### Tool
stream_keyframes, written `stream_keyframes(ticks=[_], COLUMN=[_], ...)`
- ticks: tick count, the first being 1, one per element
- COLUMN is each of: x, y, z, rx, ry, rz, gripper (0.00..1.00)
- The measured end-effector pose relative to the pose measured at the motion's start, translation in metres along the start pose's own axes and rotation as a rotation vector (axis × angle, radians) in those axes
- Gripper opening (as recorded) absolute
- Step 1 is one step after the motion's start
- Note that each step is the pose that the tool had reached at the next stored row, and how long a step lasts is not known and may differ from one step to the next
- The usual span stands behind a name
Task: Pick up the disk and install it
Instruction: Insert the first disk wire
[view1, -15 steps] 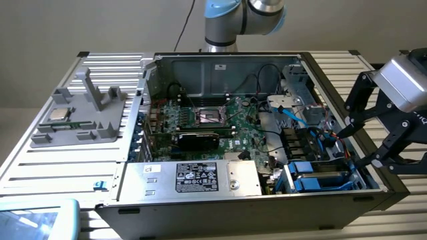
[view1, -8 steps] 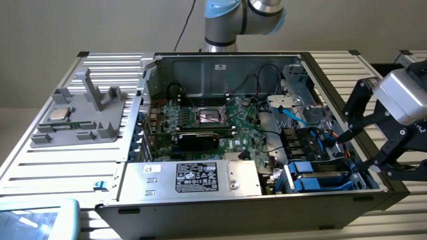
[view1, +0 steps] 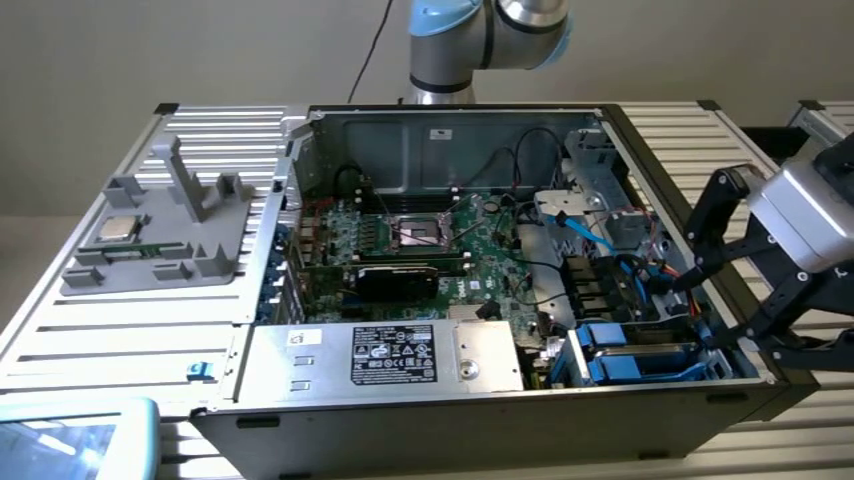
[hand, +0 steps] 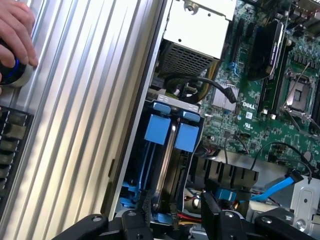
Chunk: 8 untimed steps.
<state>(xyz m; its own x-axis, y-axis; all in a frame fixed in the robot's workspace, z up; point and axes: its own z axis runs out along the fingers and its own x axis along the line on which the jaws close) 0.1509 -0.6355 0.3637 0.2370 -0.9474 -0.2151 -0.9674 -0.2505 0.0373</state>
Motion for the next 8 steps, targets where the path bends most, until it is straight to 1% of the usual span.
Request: stream_keyframes(ticks=[2,4,6,8], x=[0.0014,0.0031,0.0054,0.0084], y=[-0.001,-0.0012,-0.001,-0.0004], z=[0.0006,0.0009,0.0015,0.0018], rx=[0.0001,0.0012,0.0028,0.005], ry=[-0.0041,-0.0105,-0.0187,-0.0289], rz=[-0.005,-0.007,-0.01,-0.012], gripper=[0.53,0.53,0.53,0.53])
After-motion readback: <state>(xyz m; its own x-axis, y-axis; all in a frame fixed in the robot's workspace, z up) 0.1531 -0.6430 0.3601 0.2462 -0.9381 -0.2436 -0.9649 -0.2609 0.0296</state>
